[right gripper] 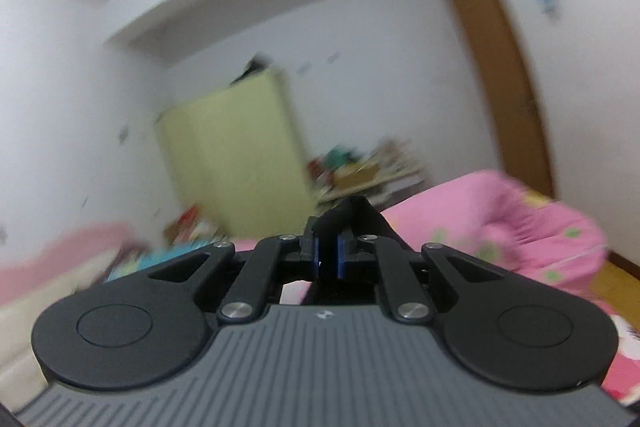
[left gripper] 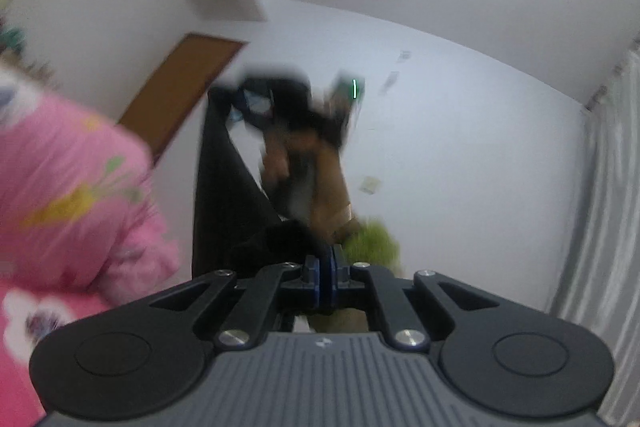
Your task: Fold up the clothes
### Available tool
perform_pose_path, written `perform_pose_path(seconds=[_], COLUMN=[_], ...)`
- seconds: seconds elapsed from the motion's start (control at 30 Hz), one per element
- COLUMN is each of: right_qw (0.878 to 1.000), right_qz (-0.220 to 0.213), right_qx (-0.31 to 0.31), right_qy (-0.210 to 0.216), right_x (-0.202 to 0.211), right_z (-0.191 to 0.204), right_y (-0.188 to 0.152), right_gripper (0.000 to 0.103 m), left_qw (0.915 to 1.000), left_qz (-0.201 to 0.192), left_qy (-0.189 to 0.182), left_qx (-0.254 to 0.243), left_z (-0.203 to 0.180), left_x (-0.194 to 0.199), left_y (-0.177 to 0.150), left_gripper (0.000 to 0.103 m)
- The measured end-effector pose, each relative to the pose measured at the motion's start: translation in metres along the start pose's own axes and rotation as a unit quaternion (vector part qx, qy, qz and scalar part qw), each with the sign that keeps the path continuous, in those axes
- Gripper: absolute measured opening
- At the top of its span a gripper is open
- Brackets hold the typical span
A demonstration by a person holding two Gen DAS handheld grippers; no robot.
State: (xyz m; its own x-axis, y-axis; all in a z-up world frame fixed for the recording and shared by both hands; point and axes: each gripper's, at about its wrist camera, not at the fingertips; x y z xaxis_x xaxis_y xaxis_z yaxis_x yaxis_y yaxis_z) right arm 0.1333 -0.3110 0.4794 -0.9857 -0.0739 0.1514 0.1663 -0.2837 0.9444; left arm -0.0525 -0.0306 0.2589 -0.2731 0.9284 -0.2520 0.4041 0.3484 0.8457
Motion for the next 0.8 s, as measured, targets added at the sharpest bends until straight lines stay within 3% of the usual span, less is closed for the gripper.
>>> perform_pose_path(seconds=[0.13,0.2,0.3,0.37,0.47,0.6,0.63,0.67,0.7,0.73,0.77,0.8], right_qw=[0.990,0.975,0.940,0.906,0.841,0.761,0.751,0.758,0.756,0.758,0.759,0.761], right_qz=[0.074,0.123,0.196,0.249,0.328,0.434,0.434,0.407,0.400,0.417,0.433,0.447], right_qx=[0.080,0.122,0.179,0.223,0.291,0.371,0.392,0.400,0.401,0.380,0.360,0.338], right_qy=[0.090,0.141,0.216,0.262,0.317,0.309,0.306,0.316,0.328,0.327,0.326,0.326], right_x=[-0.055,-0.075,-0.092,-0.090,-0.079,-0.052,-0.043,-0.033,-0.030,-0.036,-0.043,-0.049], right_z=[0.113,0.169,0.249,0.288,0.341,0.360,0.358,0.354,0.352,0.345,0.339,0.332], right_y=[-0.077,-0.139,-0.236,-0.316,-0.440,-0.570,-0.588,-0.589,-0.583,-0.570,-0.558,-0.545], right_gripper=[0.006,0.006,0.006,0.006,0.006,0.010,0.011,0.012,0.015,0.028,0.044,0.050], left_qw=[0.9979,0.9946,0.9862,0.9778,0.9580,0.9368,0.9345,0.9339,0.9344,0.9357,0.9379,0.9399], left_qz=[-0.019,-0.031,-0.027,-0.015,0.006,0.043,0.044,0.043,0.041,0.040,0.040,0.040], left_qy=[0.049,0.079,0.129,0.169,0.217,0.256,0.256,0.253,0.248,0.244,0.239,0.236], left_qx=[0.038,0.061,0.100,0.122,0.187,0.235,0.244,0.250,0.253,0.252,0.248,0.243], left_z=[0.040,0.056,0.077,0.088,0.109,0.123,0.126,0.128,0.128,0.128,0.127,0.124], left_x=[0.043,0.067,0.104,0.124,0.154,0.177,0.180,0.184,0.186,0.187,0.188,0.188], left_y=[-0.048,-0.070,-0.113,-0.144,-0.196,-0.247,-0.255,-0.260,-0.263,-0.265,-0.265,-0.264], left_gripper=[0.005,0.006,0.006,0.006,0.006,0.011,0.020,0.027,0.044,0.054,0.055,0.056])
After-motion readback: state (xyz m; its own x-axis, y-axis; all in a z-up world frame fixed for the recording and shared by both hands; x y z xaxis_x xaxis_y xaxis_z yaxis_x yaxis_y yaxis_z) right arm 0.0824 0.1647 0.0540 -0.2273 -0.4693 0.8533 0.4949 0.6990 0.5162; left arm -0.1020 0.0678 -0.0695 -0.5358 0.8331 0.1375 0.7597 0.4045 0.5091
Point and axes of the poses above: each gripper's, at about its wrist camera, not at the fingertips, and x roughly against the way its jaws point, z to its left, y to its top, and after that the axes turned 11 degrees about -y, right-handed
